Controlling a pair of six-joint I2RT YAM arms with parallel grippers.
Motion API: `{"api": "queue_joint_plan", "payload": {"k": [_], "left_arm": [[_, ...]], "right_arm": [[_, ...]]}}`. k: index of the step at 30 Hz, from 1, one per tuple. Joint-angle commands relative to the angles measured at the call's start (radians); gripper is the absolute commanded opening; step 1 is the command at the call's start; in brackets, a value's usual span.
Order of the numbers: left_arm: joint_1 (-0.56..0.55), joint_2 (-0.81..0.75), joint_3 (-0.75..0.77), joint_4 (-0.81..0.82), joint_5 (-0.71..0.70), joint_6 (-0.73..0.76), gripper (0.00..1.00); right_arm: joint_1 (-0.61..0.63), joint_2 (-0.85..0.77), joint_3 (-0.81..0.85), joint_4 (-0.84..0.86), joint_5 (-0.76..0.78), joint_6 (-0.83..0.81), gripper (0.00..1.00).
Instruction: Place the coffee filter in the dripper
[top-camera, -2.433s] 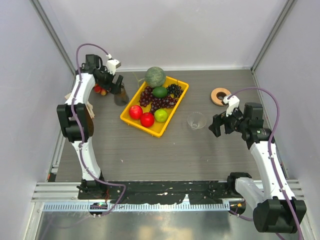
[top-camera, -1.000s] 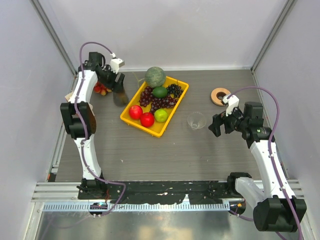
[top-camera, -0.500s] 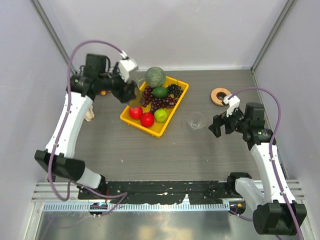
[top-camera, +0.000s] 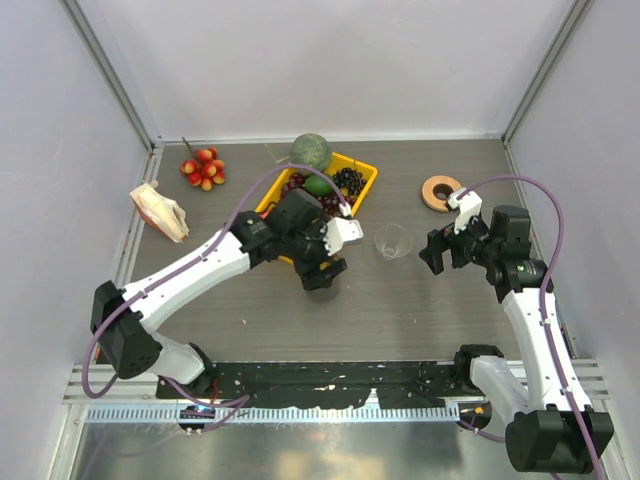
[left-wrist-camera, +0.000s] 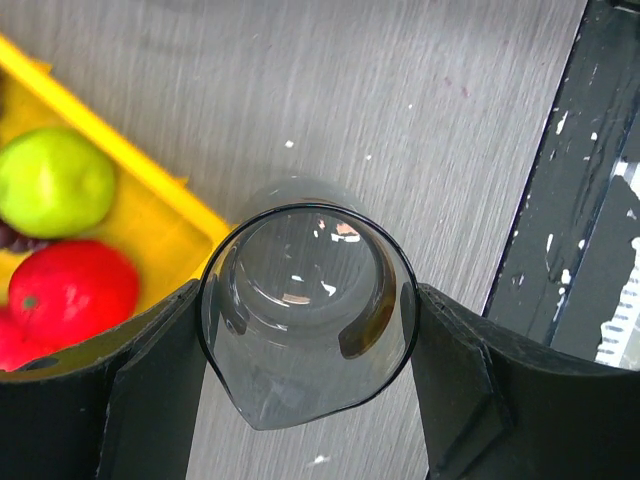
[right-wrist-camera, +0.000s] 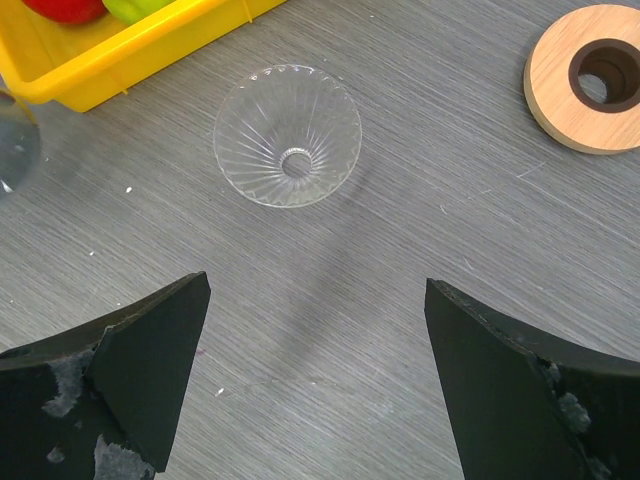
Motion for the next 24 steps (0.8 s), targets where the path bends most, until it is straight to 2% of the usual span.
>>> {"api": "queue_joint_plan", "payload": {"k": [1, 8, 15, 20, 23, 24], "left_arm": [[-0.084, 0.029, -0.024, 0.2, -0.058, -0.07, 0.6], [-0.146, 0.13, -0.027, 0.29, -0.078, -0.143, 0.63], [-0.159, 0.193, -0.029, 0.306, -0.084, -0.159, 0.67], [-0.159, 0.203, -0.05, 0.326, -0.09, -0.18, 0.78], [-0.159, 0.206, -0.063, 0.329, -0.093, -0.189, 0.96], [-0.158, 0.206, -0.061, 0.326, -0.095, -0.189, 0.99]], "right_arm": [[-0.004, -0.022, 0.037, 0.013, 0.017, 0.006, 0.95], [-0.004, -0.015, 0.034, 0.013, 0.021, 0.001, 0.96], [-0.004, -0.019, 0.03, 0.013, 0.02, -0.002, 0.96], [-0.004, -0.019, 0.031, 0.014, 0.02, -0.002, 0.95], [-0.004, -0.021, 0.031, 0.013, 0.018, -0.001, 0.95], [-0.004, -0.019, 0.03, 0.013, 0.018, -0.002, 0.96]]}}
